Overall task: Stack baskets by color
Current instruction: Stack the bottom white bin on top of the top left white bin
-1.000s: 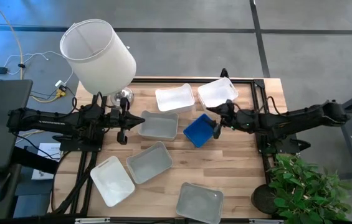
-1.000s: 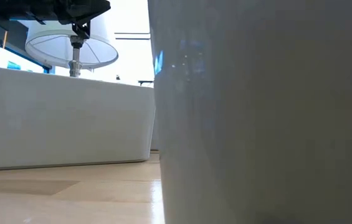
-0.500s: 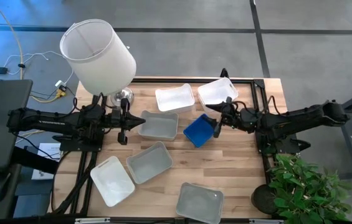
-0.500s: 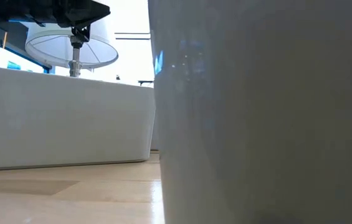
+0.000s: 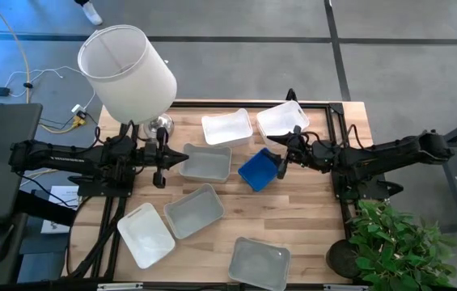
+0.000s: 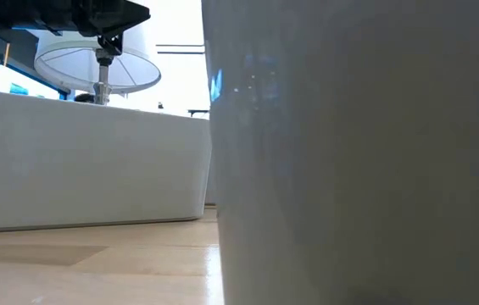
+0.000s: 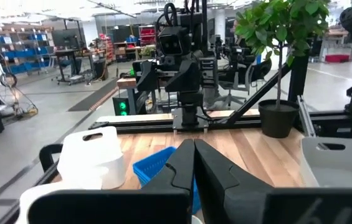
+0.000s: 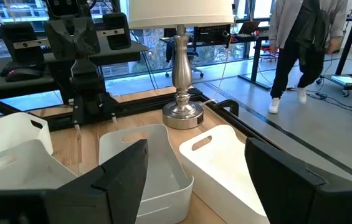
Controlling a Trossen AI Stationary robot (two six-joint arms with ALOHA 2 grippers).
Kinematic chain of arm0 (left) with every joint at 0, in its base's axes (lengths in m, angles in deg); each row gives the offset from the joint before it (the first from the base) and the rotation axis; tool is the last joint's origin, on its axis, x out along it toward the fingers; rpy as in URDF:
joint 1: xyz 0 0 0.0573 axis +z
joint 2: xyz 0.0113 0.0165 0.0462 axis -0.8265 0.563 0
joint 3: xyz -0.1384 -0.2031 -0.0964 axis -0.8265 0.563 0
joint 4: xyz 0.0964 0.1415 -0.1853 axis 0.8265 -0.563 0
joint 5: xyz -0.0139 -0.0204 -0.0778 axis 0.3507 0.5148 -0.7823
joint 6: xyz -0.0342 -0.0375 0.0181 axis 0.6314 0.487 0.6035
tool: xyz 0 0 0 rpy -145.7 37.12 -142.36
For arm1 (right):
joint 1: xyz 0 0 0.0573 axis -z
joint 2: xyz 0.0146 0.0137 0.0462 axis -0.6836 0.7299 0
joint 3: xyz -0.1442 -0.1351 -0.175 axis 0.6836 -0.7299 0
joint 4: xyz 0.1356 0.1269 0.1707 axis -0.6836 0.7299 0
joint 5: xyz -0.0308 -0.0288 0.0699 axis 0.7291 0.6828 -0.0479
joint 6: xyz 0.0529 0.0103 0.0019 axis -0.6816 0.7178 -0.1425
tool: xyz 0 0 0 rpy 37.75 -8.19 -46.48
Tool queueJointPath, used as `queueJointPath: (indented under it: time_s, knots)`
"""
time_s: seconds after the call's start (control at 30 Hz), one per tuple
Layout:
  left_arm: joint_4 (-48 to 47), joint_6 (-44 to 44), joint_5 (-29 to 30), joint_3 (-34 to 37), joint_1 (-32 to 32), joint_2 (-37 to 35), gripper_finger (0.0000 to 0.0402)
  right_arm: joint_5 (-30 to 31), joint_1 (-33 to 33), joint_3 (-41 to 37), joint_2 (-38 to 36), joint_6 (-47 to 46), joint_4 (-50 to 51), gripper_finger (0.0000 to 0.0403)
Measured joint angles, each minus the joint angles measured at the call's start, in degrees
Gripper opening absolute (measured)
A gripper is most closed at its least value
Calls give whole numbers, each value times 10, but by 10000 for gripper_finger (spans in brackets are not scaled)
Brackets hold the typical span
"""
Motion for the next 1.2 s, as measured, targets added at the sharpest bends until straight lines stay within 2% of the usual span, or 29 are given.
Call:
queueJointPath:
  time_s: [0.1, 0.2, 0.47, 0.63, 0.73, 0.87, 1.0, 1.07, 1.2]
  knots:
    - [0, -30, -13, 0, 0, 0, 8, 0, 0, 0, 0, -5, 0, 254]
    - [0, -35, -29, -2, 0, -1, 34, 0, 0, 0, 0, -5, 0, 254]
    - [4, -15, -30, -10, 0, -1, 154, 0, 0, 0, 0, -5, 0, 254]
    - [4, -7, -29, -10, 0, -1, 206, 0, 0, 0, 0, -9, 8, 243]
    - [4, -7, -28, -10, 0, -1, 219, 1, 2, 0, 0, -18, 13, 206]
    - [4, -7, -28, -10, 0, -1, 220, -5, 2, 0, 0, -20, 13, 124]
    - [4, -7, -28, -10, 0, -1, 219, -72, 2, 0, 0, -18, 11, 27]
    - [4, -7, -28, -10, 0, -1, 220, -109, 2, 0, 0, -10, 8, 9]
    - [4, -7, -30, -10, 0, -1, 219, -160, 2, 0, 0, -4, 8, 18]
